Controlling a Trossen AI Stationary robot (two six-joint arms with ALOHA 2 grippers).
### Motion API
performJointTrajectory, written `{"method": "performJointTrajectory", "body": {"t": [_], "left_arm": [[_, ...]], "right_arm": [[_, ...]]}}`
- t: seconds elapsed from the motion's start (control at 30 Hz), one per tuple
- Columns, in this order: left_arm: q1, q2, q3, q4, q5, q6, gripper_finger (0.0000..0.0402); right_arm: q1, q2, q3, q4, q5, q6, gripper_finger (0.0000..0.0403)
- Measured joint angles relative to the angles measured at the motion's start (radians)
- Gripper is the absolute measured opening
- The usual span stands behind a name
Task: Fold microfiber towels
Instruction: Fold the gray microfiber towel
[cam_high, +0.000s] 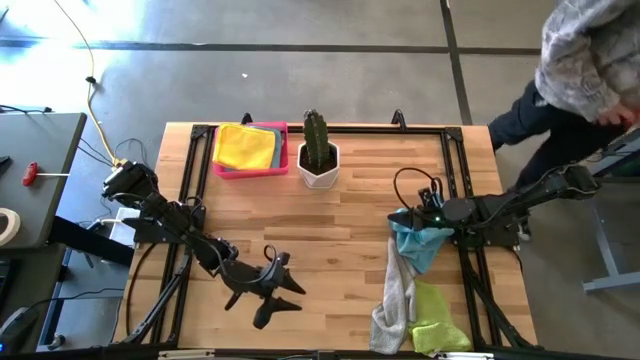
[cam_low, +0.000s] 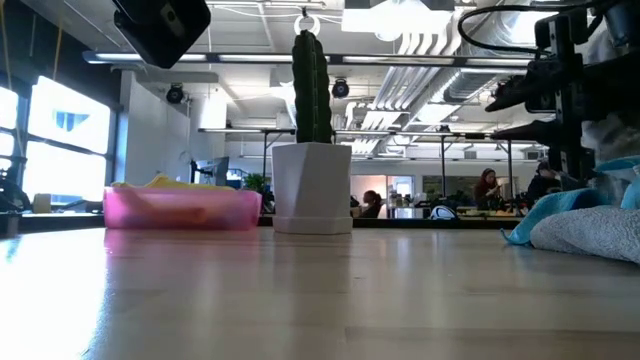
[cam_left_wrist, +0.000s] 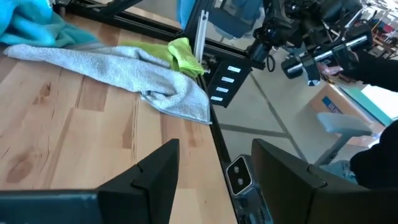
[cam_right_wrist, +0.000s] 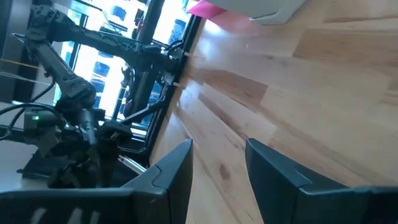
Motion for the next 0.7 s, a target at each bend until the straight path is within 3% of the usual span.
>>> {"method": "performJointTrajectory", "body": {"t": [0.13,0.33,0.53,0.7], "left_arm": [[0.000,0.000,0.000,0.000,-0.019,0.000,0.0191],[0.000,0.000,0.000,0.000,-0.019,0.000,0.0191],[0.000,0.000,0.000,-0.001,-0.019,0.000,0.0191],[0.000,0.000,0.000,-0.001,-0.019,0.000,0.0191]], "right_arm": [[0.001,0.001,0.000,0.080,-0.036,-0.160,0.0139],[0.052,0.074,0.056,0.307,-0.230,-0.457,0.0139],[0.157,0.284,0.206,0.271,-0.227,-0.663,0.0139],[0.186,0.468,0.376,0.006,-0.309,-0.629,0.0139]]}}
